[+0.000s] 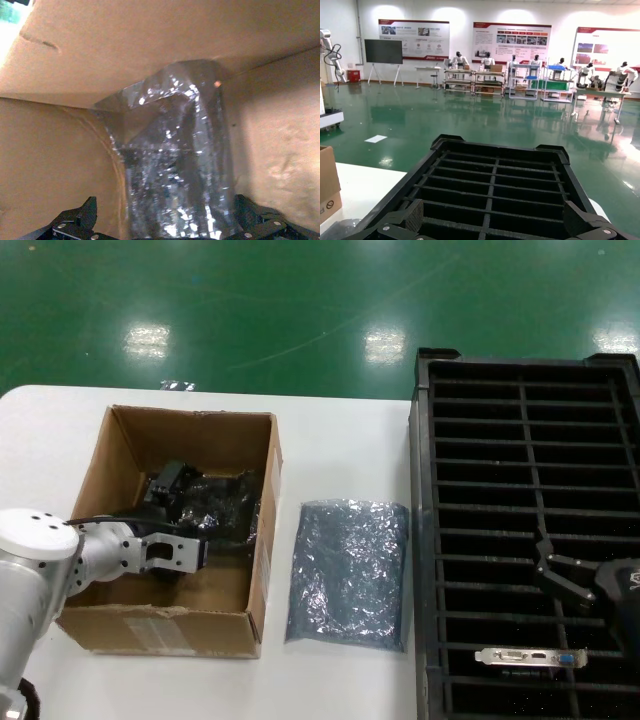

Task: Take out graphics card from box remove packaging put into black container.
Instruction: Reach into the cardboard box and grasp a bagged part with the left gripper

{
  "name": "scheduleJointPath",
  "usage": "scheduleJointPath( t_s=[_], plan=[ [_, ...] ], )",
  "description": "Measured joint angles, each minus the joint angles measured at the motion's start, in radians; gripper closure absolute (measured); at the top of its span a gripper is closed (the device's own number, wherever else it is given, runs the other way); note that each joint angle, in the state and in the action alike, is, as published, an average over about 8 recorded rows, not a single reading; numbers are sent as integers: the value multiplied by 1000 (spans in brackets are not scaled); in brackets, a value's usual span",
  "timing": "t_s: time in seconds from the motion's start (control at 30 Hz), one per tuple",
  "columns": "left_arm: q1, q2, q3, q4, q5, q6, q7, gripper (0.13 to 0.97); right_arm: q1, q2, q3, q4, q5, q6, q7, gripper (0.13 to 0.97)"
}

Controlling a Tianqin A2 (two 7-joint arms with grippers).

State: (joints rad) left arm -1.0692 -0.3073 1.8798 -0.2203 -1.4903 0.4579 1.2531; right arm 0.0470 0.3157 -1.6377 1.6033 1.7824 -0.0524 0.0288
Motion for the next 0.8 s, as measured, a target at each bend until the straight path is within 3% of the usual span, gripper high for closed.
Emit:
scheduleJointPath(
  t_s=[0.23, 0.43, 0.6, 0.8],
  plan=[
    [-17, 23, -78, 44, -79, -34, 186, 132, 0, 0, 0, 0, 0, 0, 0, 129],
    [-5, 35, -126, 15, -125, -50, 281, 132, 0, 0, 0, 0, 0, 0, 0, 129],
    [14, 32, -127, -34, -125, -57, 281, 132, 0, 0, 0, 0, 0, 0, 0, 129],
    [57, 9, -78, -120, -80, -53, 172, 136, 0, 0, 0, 0, 0, 0, 0, 129]
  ],
)
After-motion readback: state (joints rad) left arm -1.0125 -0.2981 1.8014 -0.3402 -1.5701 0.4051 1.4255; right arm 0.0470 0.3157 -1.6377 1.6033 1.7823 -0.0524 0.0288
